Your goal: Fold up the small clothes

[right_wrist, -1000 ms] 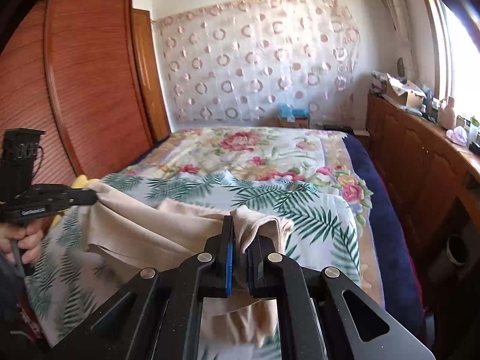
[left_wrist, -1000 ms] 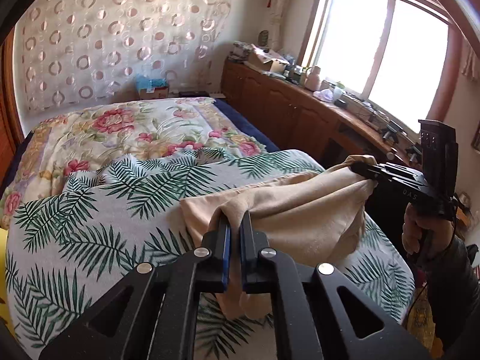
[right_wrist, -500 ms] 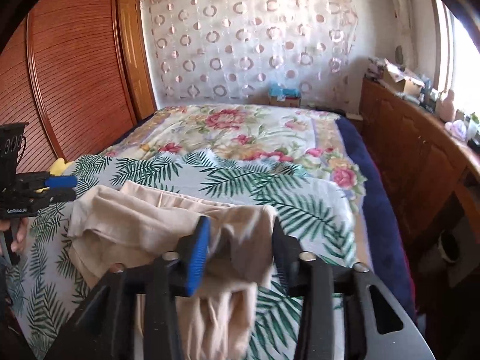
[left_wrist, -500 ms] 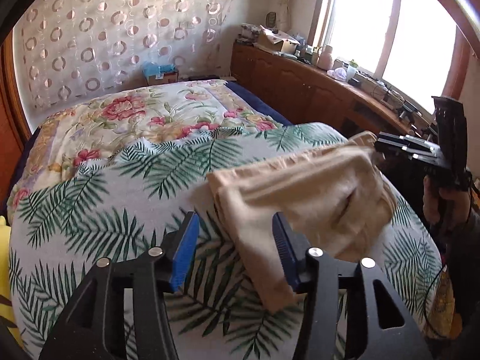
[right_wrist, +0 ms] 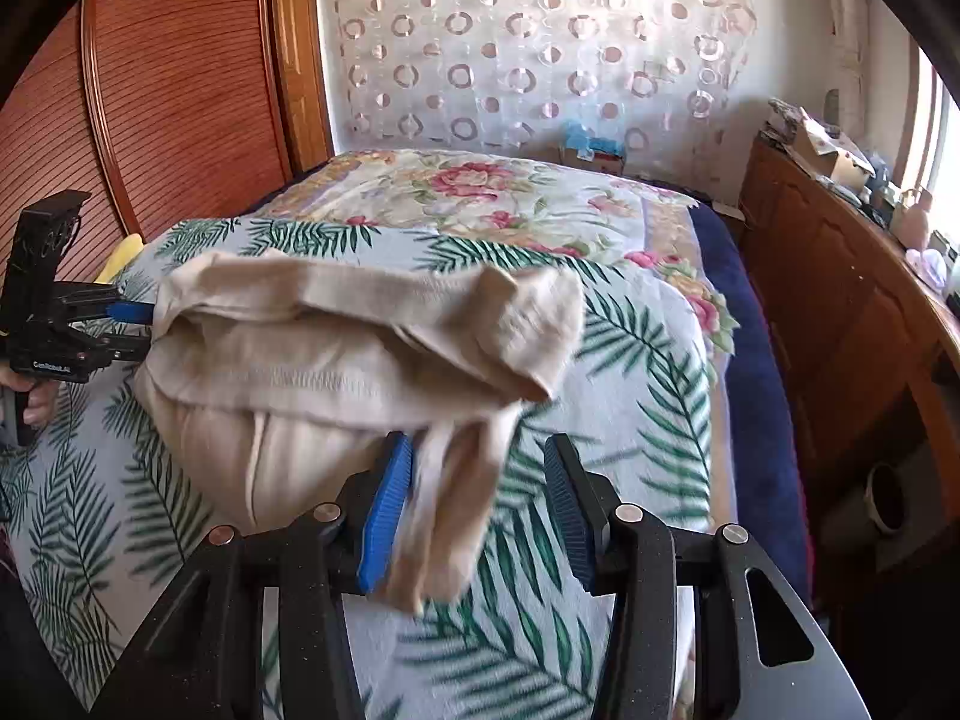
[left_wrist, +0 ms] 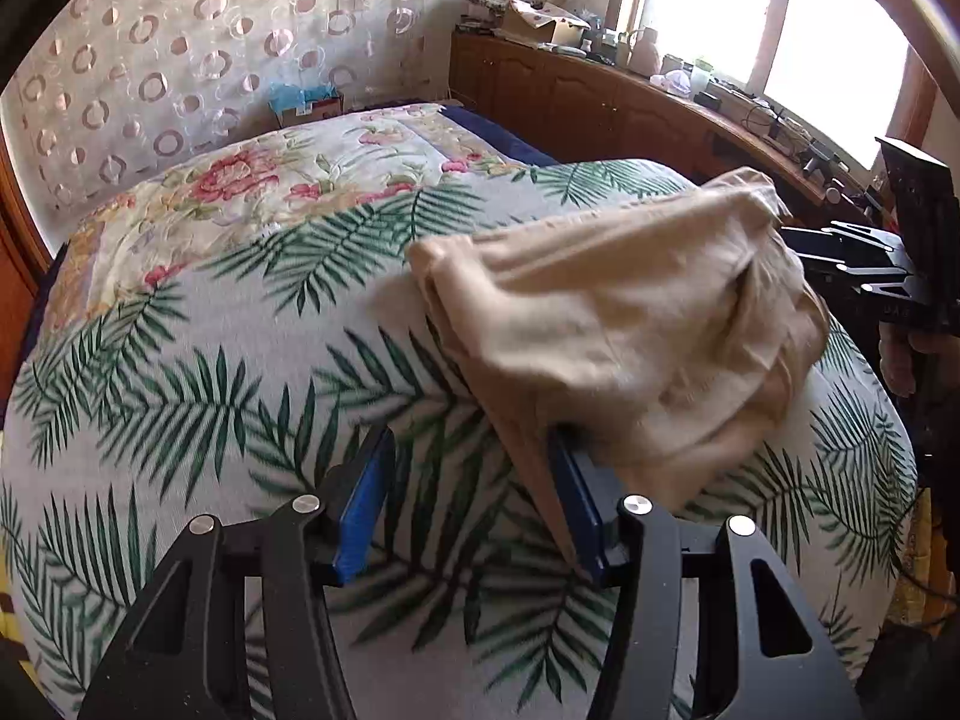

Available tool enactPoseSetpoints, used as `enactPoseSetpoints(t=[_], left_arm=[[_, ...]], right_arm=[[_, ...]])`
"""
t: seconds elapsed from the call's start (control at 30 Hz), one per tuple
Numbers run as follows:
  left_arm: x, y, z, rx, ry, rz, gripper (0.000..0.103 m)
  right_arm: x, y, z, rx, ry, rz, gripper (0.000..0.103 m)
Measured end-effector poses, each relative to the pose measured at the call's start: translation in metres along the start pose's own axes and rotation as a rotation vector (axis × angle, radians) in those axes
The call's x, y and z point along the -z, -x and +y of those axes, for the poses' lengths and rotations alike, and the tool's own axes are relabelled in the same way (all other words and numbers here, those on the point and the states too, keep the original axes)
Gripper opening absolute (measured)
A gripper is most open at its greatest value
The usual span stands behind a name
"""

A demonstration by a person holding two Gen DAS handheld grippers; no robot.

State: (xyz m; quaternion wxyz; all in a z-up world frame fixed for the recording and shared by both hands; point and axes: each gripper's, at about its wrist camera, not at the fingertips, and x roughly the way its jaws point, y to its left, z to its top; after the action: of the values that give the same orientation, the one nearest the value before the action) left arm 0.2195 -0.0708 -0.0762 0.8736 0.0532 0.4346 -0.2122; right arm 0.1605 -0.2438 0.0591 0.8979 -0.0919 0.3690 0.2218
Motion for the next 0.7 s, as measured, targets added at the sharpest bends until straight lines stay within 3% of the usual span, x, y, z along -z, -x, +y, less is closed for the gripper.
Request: enactPoseSetpoints(t=[0.3, 0.43, 0.5, 0.7], left_arm=[[-0.054, -0.015, 0.034, -0.099, 0.057, -0.09, 0.05], [-0.067, -0.022, 0.056, -0.159, 0.107, -0.105, 0.05], [-0.067, -0.021, 0.064, -0.188, 0.136, -0.11, 0.05], [-0.053, -0.005, 0.064, -0.129, 0.141, -0.128, 0.05]], right_arm=[[-0.034, -0.034, -0.019, 0.046, 0.008, -0.062, 0.048], [-0.049, -0.044, -0.041, 0.132, -0.075, -0.083, 0.048], [-0.052, -0.045, -0.053, 0.135, -0.142, -0.076, 0.048], [-0.047, -0.039, -0.042, 0.108, -0.115, -0.086, 0.048]])
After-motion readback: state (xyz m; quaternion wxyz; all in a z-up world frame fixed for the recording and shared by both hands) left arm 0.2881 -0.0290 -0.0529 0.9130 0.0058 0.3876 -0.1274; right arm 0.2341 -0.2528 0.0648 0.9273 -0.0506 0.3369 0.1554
